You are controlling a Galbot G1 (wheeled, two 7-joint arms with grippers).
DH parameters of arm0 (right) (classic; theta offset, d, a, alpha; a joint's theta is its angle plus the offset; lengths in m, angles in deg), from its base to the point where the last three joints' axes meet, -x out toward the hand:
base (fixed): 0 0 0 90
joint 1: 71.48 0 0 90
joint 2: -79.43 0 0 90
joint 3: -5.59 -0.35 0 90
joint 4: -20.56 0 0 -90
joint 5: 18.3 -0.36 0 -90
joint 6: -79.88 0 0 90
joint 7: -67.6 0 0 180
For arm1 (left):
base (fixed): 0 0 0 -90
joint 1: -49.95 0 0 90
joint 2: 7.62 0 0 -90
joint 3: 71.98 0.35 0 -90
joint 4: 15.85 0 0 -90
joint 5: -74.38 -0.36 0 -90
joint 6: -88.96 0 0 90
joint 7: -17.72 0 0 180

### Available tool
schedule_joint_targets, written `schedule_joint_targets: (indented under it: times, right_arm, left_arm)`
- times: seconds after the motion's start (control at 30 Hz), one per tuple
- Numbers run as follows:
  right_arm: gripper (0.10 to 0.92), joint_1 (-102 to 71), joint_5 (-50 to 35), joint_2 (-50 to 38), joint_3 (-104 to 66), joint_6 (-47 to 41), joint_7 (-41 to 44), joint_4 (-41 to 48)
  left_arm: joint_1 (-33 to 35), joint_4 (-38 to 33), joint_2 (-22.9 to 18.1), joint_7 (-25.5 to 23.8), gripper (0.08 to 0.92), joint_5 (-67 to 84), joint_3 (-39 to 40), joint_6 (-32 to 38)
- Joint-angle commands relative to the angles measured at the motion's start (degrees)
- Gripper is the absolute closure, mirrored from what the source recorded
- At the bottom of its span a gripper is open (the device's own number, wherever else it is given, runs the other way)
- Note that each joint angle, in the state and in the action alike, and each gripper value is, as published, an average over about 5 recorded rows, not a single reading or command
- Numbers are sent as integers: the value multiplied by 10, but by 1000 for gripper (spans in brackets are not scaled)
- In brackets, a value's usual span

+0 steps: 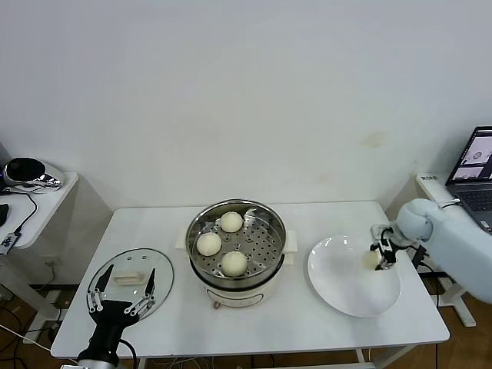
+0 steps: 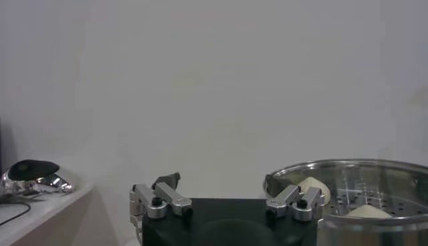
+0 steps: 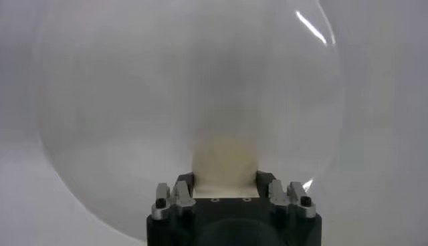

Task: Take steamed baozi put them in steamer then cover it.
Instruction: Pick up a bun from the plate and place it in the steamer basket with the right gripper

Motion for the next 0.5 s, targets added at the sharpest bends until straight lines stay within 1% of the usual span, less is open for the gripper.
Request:
schedule_joint_targets:
  times: [0.03,0.13,0.27,0.4,0.5]
  right_arm:
    - [449,230,-158,-35,173,-62,-1,-122]
    - [446,336,-220,-11,249,-88,-15,-155]
    - [439,429,-304,42,314,-130,-36,-185]
    - [432,468,-371,104,353,-164,-57,-196]
    - [431,472,-400,146,372,-180,-73,-188]
  left_arm:
    - [-1,1,3,0,177,1,1,-1]
    - [-4,2,4,0,177,2,2,-2]
    - [-7,3,5,0,177,4,4,-3]
    - [-9,5,6,0,177,6,6,-3]
    - [-11,6,5,0,177,6,8,-3]
